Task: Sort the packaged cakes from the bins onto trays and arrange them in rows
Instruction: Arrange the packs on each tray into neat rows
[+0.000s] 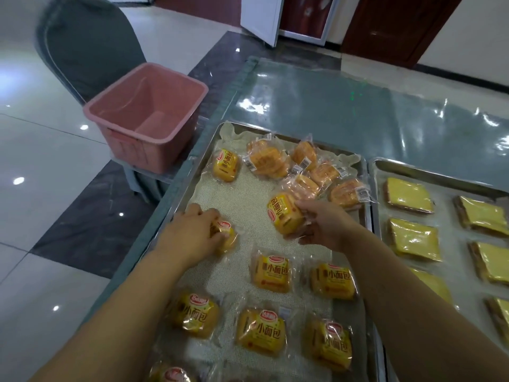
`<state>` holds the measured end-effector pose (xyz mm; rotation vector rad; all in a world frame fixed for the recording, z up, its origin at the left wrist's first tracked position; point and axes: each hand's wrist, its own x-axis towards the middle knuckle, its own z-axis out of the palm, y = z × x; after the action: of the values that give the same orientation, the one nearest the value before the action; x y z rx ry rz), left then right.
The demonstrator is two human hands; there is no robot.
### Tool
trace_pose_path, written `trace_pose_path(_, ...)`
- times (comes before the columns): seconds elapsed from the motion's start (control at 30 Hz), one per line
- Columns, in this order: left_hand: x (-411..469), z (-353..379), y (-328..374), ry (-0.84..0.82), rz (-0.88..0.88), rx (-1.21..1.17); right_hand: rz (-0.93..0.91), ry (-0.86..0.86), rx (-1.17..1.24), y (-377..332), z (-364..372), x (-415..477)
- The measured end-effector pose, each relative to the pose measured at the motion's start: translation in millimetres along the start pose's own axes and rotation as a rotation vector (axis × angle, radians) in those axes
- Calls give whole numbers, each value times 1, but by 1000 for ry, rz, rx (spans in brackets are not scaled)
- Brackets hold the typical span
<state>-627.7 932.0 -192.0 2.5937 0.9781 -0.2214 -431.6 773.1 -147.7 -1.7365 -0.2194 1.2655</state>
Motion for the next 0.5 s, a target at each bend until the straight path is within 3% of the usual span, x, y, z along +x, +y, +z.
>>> trace_pose_path(0.17, -3, -4, -7, -5, -23, 16, -11, 65, 97, -3, 7, 15)
trace_pose_path(0.27, -4, -3, -9, 7, 15, -5, 28, -19, 198, 0, 11, 22)
trace_pose_path(0.33, -6, -3, -8, 12, 44, -5, 78, 18, -122, 6, 14, 23)
trace_pose_path(0.4, -7, -4, -7, -11, 89, 12, 49, 187, -458, 15, 12, 27)
trace_pose_path(0.5, -5, -4, -4, -110, 189, 28, -158, 391, -766, 19, 9, 27)
